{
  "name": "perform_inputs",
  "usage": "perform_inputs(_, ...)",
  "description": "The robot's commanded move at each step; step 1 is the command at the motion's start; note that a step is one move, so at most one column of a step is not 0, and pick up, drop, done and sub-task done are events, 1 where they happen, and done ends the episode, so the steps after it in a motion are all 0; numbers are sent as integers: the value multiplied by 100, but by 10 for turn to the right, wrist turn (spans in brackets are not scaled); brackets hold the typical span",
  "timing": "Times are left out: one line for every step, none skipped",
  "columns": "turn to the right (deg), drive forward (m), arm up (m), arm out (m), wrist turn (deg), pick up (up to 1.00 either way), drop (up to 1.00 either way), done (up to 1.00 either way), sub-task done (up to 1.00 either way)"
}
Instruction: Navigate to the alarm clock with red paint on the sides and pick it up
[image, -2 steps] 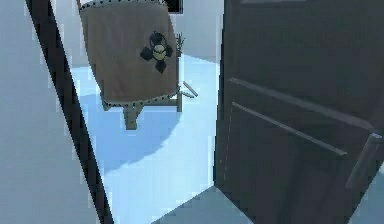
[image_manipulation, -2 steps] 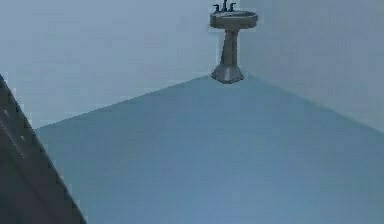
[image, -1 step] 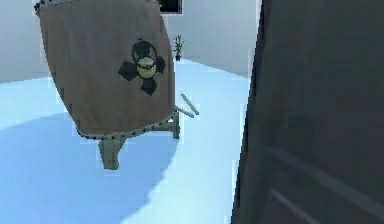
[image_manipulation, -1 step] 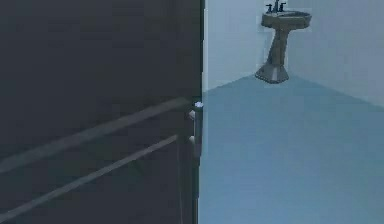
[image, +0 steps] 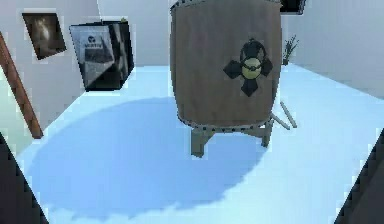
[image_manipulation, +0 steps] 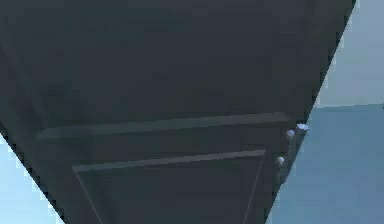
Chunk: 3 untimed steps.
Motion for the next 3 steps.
perform_inputs(-30,0,0,0,0,0,0,0,0)
perform_inputs(0,60,0,0,0,0,0,0,0)
perform_inputs(-240,0,0,0,0,0,0,0,0)
